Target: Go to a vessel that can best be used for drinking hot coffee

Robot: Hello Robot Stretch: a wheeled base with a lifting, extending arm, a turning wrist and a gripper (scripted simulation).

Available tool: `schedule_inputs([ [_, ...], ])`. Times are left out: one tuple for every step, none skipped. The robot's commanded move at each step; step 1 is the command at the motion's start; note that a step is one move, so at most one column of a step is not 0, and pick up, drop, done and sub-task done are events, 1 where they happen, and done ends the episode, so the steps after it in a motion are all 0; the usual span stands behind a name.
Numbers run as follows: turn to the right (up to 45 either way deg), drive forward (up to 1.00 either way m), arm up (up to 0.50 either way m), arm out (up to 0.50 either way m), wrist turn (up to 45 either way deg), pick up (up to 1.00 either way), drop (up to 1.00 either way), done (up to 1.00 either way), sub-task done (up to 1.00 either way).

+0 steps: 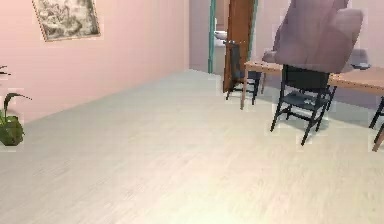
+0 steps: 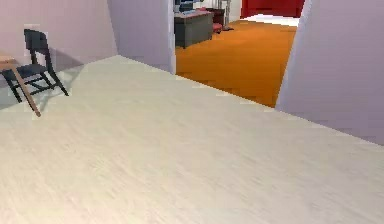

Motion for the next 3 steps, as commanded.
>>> schedule_inputs([
  [0.0, 1.00, 0.00, 0.00, 0.0, 0.00, 0.00, 0.00, 0.00],
  [0.0, 1.00, 0.00, 0.00, 0.0, 0.00, 0.00, 0.00, 0.00],
  [0.0, 1.00, 0.00, 0.00, 0.0, 0.00, 0.00, 0.00, 0.00],
])
